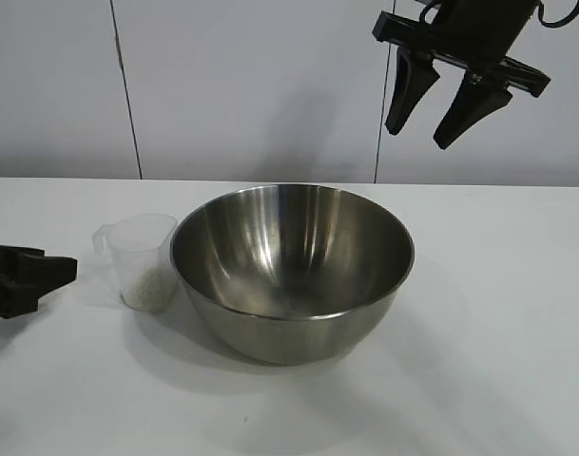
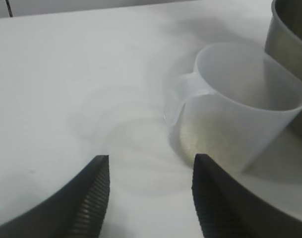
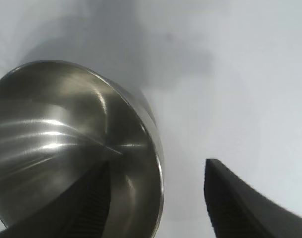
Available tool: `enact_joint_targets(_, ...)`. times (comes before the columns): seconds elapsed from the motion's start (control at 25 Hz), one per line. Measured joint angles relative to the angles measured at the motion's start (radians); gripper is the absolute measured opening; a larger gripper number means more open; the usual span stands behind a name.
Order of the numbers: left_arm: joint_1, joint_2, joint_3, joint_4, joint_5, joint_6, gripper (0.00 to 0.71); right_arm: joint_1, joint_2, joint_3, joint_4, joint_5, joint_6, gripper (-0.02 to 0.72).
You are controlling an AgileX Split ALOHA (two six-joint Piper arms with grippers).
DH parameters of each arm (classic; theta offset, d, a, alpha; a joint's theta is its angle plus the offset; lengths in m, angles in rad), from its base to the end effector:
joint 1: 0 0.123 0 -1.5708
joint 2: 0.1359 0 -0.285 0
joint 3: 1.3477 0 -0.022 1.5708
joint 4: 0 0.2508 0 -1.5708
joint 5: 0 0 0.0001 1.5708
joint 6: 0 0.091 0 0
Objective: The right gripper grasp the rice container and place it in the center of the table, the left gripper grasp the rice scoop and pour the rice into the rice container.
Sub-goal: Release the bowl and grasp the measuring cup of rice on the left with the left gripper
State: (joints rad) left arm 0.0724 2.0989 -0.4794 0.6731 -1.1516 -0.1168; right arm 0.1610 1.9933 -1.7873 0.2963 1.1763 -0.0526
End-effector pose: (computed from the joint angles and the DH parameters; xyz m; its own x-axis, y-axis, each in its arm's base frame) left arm 0.2766 -0.0319 0.0631 -0.3642 0.1349 -0.9215 0.5259 0.8464 -0.0840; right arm 0.4183 0.0928 0.2729 -0.9582 -0.0930 -0.2705 -0.1698 0.9460 0.2761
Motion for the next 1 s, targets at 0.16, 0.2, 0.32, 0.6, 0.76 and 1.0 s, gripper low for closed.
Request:
enact_joint_targets(0.16, 0.0, 0.02, -0.013, -0.005, 0.0, 0.0, 0.355, 0.0, 0.0, 0.0, 0.0, -0.015, 0.0, 0.391)
enact_joint_targets(0.2, 0.0, 0.026, -0.021, -0.005, 0.0, -0.001, 0.354, 0.0, 0.0, 0.0, 0.0, -0.017, 0.0, 0.391)
enact_joint_targets(0.32, 0.0, 0.04, -0.042, -0.005, 0.0, -0.008, 0.351, 0.0, 0.0, 0.0, 0.0, -0.018, 0.0, 0.391)
enact_joint_targets(0.6, -0.004, 0.052, -0.078, 0.013, 0.0, -0.05, 0.351, 0.0, 0.0, 0.0, 0.0, -0.026, 0.0, 0.391)
enact_joint_targets(0.76, -0.053, 0.079, -0.098, 0.011, 0.0, -0.056, 0.351, 0.0, 0.0, 0.0, 0.0, -0.03, 0.0, 0.391)
enact_joint_targets(1.0, -0.11, 0.097, -0.124, -0.146, 0.0, -0.056, 0.361, 0.0, 0.0, 0.0, 0.0, -0.029, 0.0, 0.391)
